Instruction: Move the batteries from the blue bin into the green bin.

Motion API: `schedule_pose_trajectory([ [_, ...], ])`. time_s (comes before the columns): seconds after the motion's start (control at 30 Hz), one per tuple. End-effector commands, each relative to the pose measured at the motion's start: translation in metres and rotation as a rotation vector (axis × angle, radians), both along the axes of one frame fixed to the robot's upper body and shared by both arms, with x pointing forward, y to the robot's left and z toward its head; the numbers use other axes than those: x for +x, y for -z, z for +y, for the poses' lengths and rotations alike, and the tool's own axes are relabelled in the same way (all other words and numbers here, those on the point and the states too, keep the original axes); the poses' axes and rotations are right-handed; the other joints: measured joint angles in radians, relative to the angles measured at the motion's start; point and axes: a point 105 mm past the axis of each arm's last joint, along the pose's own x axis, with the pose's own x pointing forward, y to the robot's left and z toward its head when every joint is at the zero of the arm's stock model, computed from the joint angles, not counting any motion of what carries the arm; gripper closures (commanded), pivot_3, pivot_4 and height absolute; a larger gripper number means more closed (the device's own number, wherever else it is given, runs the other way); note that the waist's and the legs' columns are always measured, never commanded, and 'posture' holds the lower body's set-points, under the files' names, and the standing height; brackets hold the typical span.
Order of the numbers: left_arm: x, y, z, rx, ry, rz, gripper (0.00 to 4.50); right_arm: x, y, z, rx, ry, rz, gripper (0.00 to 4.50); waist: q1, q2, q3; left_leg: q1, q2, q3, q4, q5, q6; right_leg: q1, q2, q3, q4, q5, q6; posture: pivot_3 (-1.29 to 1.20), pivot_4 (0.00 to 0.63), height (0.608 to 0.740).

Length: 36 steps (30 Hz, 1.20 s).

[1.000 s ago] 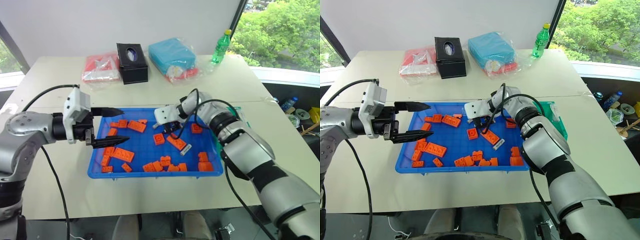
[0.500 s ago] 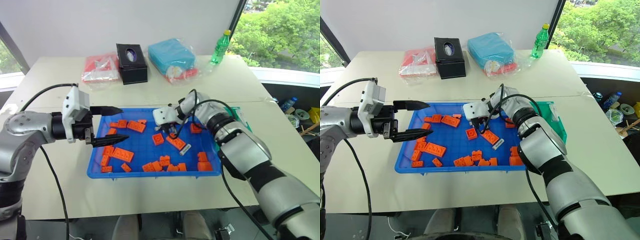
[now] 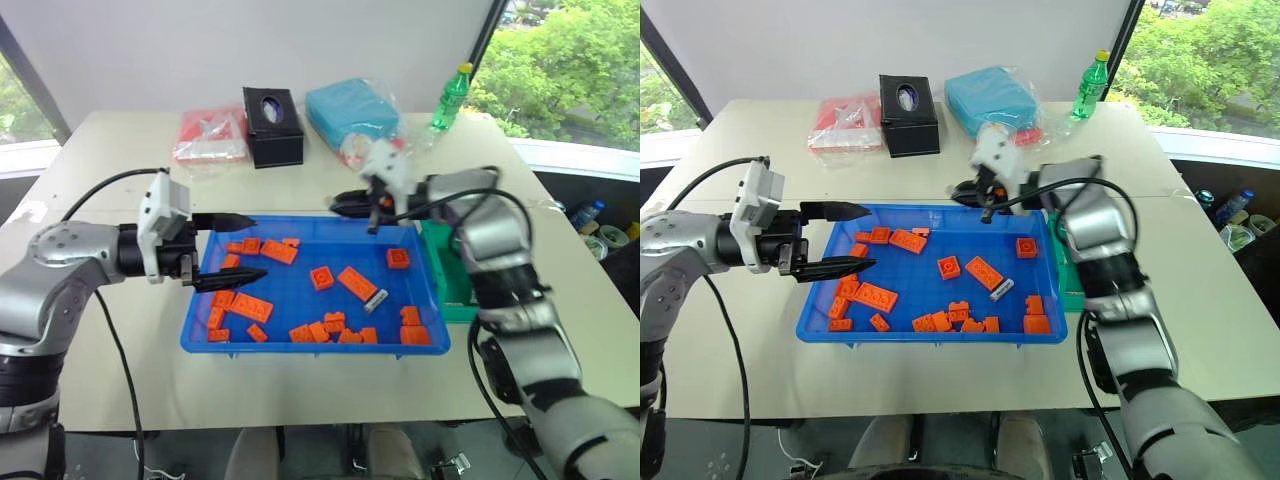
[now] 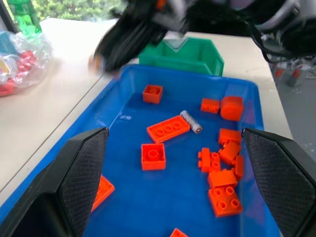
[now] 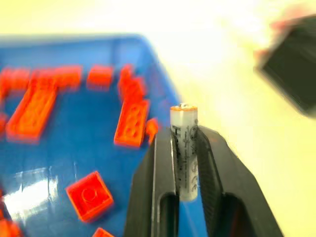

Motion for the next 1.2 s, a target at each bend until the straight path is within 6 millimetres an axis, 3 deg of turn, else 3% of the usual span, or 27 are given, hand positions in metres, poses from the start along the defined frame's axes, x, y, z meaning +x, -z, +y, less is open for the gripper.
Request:
schedule_pose_trajectory([
  [0.03,0.004,-0.006,0.000,0.000,0.016,-0.036,0.00,-0.025,-0.013,-0.055,0.060,0.322,-0.010,4.48,0.013,0.000,0.000,-0.001,0.000,0.001,0.000,0.000,0.000,-0.001,0.000,0.000,-0.002,-0.001,0.001,0.00,0.150,0.733],
  [0.2,0.013,-0.007,-0.003,-0.005,0.045,-0.041,0.00,-0.046,-0.006,-0.099,0.107,0.568,0.035,4.48,0.010,0.001,0.000,-0.002,0.004,0.008,0.000,-0.001,-0.002,-0.003,0.000,0.000,-0.006,-0.001,0.001,0.00,0.150,0.733],
  [0.33,0.018,-0.008,-0.008,-0.004,0.071,-0.047,0.00,-0.051,0.011,-0.112,0.114,0.643,0.088,4.48,0.012,0.000,-0.001,-0.001,0.004,0.009,-0.001,0.000,0.000,-0.004,0.000,0.000,-0.008,0.000,0.001,0.00,0.150,0.733],
  [0.4,0.020,-0.009,-0.009,-0.002,0.082,-0.050,0.00,-0.051,0.016,-0.116,0.141,0.672,0.110,3.46,0.012,-0.001,-0.002,-0.002,0.004,0.010,-0.001,0.000,0.000,-0.004,0.000,0.000,-0.008,0.000,0.000,0.00,0.150,0.733],
  [0.47,0.021,-0.010,-0.010,0.000,0.089,-0.054,0.00,-0.051,0.020,-0.122,0.130,0.706,0.110,2.74,0.013,-0.002,-0.002,-0.003,0.004,0.010,-0.001,0.000,0.001,-0.003,-0.001,0.000,-0.008,0.001,-0.001,0.00,0.150,0.733],
  [0.57,0.021,-0.011,-0.010,0.001,0.096,-0.057,0.00,-0.051,0.019,-0.129,0.089,0.722,0.090,1.17,0.014,-0.002,-0.003,-0.002,0.004,0.010,-0.001,0.000,0.001,-0.004,-0.001,0.000,-0.009,0.000,0.000,0.00,0.150,0.733],
  [0.6,0.021,-0.011,-0.011,0.001,0.098,-0.057,0.00,-0.051,0.015,-0.128,0.081,0.700,0.074,0.73,0.013,-0.002,-0.002,-0.002,0.004,0.010,-0.001,0.000,0.001,-0.004,-0.001,0.000,-0.009,0.000,0.001,0.00,0.150,0.733],
  [0.77,0.017,-0.009,-0.011,0.004,0.108,-0.055,0.00,-0.052,-0.012,-0.102,-0.036,0.403,-0.003,0.73,0.012,0.000,-0.001,-0.003,0.004,0.011,-0.001,0.000,0.001,-0.004,-0.001,0.000,-0.012,0.000,0.001,0.00,0.150,0.733],
  [0.83,0.017,-0.009,-0.012,0.004,0.110,-0.056,0.00,-0.052,-0.014,-0.088,-0.113,0.244,0.028,0.73,0.011,0.001,-0.001,-0.002,0.004,0.012,-0.001,0.000,0.001,-0.004,-0.001,0.000,-0.013,0.000,0.001,0.00,0.150,0.733],
  [0.97,0.018,-0.013,-0.013,0.002,0.108,-0.069,0.00,-0.054,0.000,-0.060,-0.221,-0.039,0.174,0.73,0.005,-0.001,-0.002,-0.002,0.005,0.013,-0.002,0.000,0.001,-0.004,-0.001,0.000,-0.013,0.000,0.001,0.00,0.150,0.733],
  [1.17,0.009,-0.011,-0.013,0.002,0.098,-0.069,0.00,-0.049,0.041,-0.044,-0.275,-0.071,0.276,0.73,0.008,-0.003,-0.003,-0.003,0.005,0.013,-0.001,0.000,0.001,-0.004,-0.001,0.000,-0.013,0.000,0.001,0.00,0.150,0.733],
  [1.2,0.007,-0.010,-0.012,0.003,0.093,-0.066,0.00,-0.049,0.045,-0.039,-0.255,-0.052,0.285,0.46,0.009,-0.003,-0.003,-0.004,0.005,0.013,-0.001,0.000,0.001,-0.004,-0.001,0.001,-0.013,0.000,0.001,0.00,0.150,0.733],
])
